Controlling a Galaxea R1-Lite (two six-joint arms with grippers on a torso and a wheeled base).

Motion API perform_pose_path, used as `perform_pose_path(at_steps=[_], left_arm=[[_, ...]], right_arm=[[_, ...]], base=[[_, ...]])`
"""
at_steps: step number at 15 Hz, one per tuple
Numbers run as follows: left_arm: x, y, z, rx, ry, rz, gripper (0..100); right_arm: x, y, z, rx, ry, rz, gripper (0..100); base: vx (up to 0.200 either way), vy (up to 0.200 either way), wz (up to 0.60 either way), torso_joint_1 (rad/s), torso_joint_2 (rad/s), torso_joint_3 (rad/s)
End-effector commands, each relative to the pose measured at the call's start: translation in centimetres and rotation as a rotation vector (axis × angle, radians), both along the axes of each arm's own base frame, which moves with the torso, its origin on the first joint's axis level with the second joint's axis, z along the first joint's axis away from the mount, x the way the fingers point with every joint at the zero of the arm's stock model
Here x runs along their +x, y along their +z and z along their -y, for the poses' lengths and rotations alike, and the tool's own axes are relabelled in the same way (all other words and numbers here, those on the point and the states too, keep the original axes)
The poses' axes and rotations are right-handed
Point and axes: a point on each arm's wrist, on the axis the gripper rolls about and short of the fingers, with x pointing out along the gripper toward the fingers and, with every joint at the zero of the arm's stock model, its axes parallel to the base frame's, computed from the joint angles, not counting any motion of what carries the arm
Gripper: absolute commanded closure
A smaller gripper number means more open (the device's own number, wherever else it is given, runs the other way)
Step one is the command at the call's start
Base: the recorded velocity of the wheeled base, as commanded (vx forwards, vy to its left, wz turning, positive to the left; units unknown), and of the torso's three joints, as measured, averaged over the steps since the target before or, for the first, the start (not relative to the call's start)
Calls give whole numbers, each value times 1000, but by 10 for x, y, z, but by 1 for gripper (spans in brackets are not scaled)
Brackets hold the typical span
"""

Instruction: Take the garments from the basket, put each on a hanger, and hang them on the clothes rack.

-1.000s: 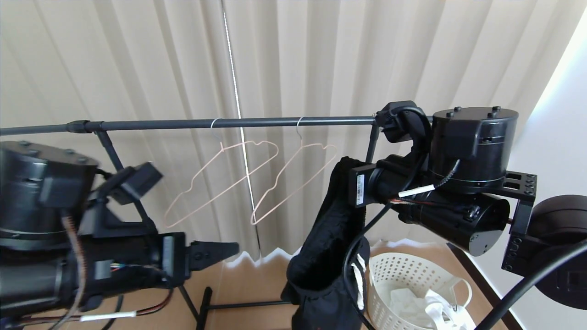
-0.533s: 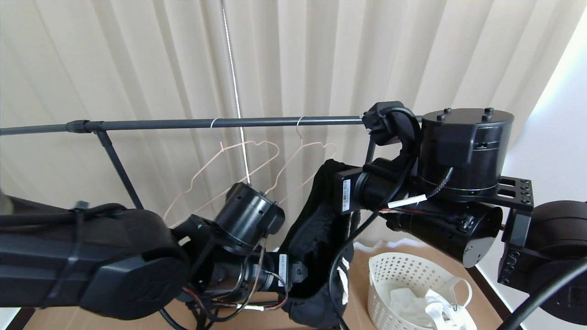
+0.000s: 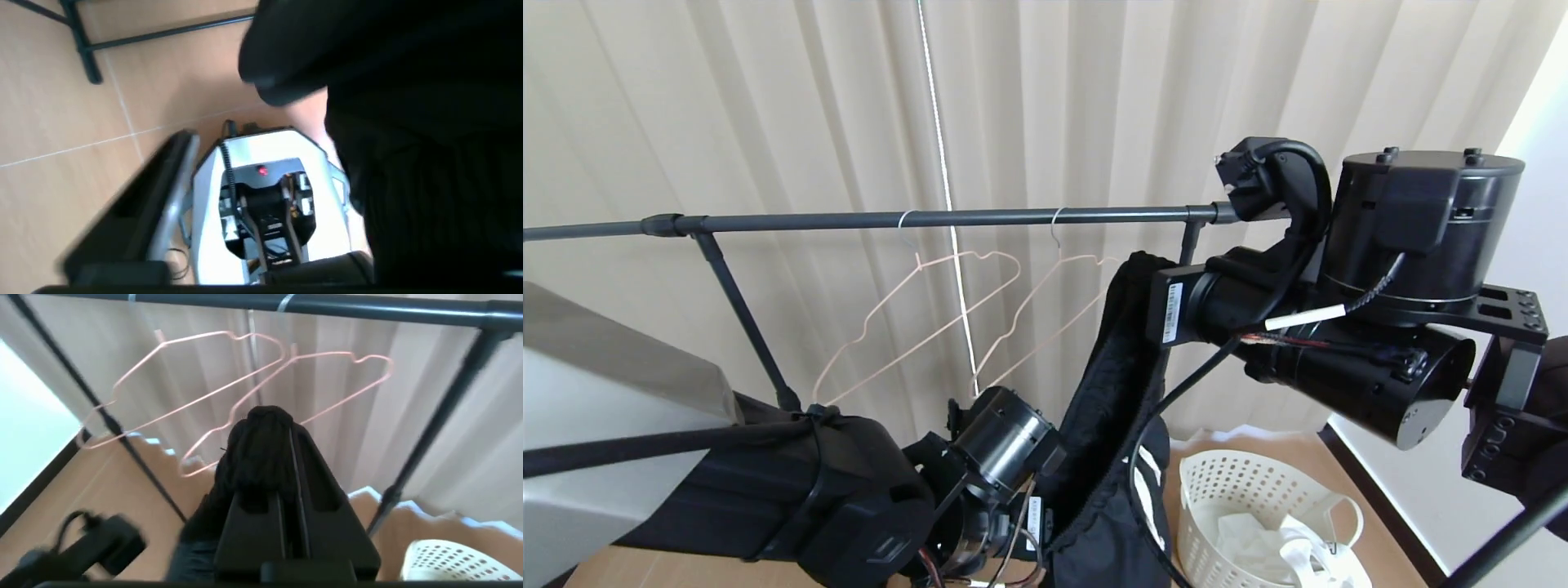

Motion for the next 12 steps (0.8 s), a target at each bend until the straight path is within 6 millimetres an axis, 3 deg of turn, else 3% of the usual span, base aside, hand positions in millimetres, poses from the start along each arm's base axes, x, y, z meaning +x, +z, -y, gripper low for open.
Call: perform_pose_path(at_steps=[1,5,10,12], left_arm=[[-14,7,-2,18,-12,31,100],[-20,49,-15,-6,-2,182,100],[3,135,-43,-72,34,409,100],[9,158,-49,-64,60,409,100]], right_arm=[[12,5,13,4,-55,13,100],[17,0,21,-79,-84,21,100],[4,-30,32,-316,-47,-62,100],[-3,-36,37,-382,-30,-59,100]], base=[[0,0,0,0,0,0],[0,0,0,0,0,0],[0,0,0,0,0,0],[0,0,0,0,0,0]])
